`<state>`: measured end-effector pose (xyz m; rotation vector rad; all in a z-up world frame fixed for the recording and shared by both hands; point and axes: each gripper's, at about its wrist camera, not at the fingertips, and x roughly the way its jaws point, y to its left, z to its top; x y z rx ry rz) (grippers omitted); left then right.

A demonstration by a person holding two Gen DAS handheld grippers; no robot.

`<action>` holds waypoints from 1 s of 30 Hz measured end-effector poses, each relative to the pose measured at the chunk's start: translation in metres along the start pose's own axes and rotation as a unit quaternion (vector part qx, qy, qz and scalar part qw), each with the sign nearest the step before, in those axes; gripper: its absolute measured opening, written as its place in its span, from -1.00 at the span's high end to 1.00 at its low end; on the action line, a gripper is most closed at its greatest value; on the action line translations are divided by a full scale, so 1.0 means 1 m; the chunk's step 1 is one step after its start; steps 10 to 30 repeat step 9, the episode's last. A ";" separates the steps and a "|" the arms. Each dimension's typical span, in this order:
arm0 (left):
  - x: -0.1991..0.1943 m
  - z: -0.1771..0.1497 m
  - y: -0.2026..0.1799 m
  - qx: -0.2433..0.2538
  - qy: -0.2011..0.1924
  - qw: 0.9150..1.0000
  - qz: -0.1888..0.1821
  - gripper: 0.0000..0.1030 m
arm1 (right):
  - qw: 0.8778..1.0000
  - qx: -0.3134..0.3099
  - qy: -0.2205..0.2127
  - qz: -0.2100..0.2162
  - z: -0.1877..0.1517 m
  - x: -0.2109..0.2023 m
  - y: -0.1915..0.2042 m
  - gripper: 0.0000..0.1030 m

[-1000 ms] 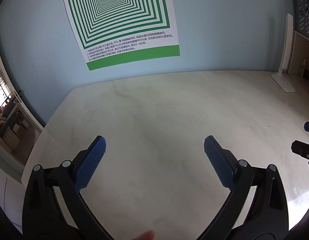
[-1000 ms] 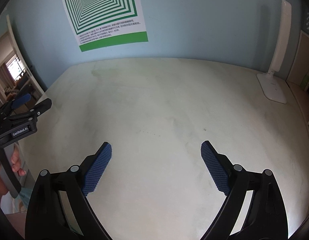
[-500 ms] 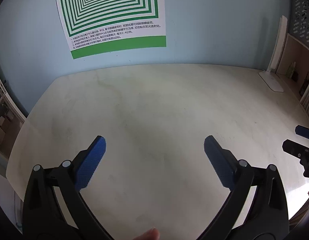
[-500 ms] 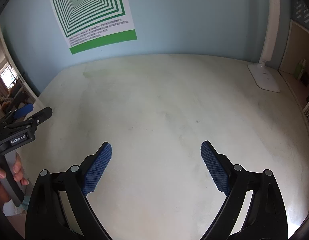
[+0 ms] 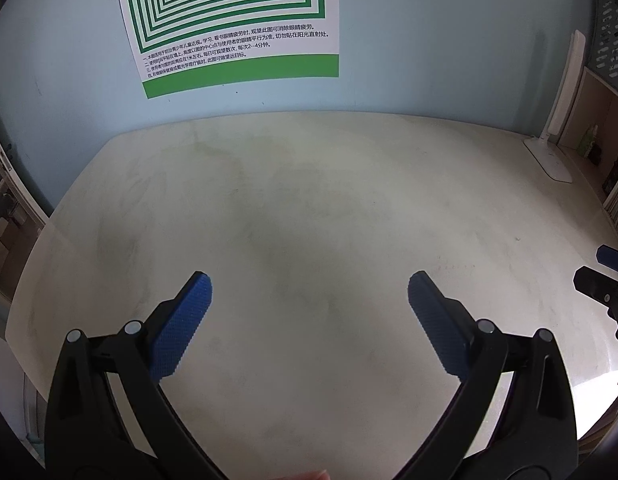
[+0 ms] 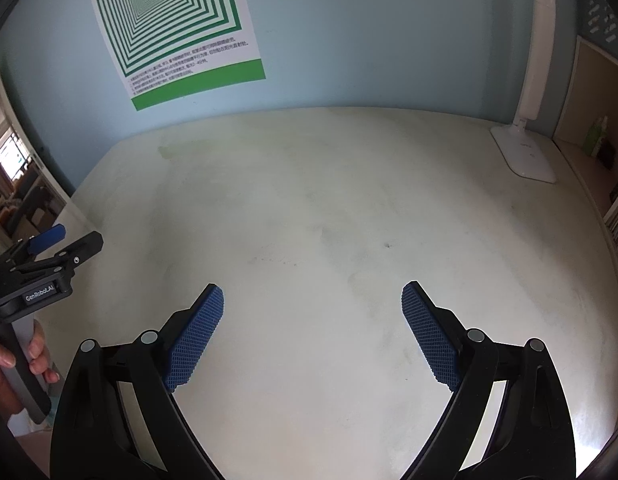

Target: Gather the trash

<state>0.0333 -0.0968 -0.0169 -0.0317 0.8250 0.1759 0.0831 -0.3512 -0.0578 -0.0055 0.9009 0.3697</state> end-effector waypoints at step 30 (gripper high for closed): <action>0.011 -0.001 0.003 -0.007 0.030 0.999 -0.012 -0.87 | 1.000 0.003 0.004 -0.005 0.001 0.005 0.001 -0.75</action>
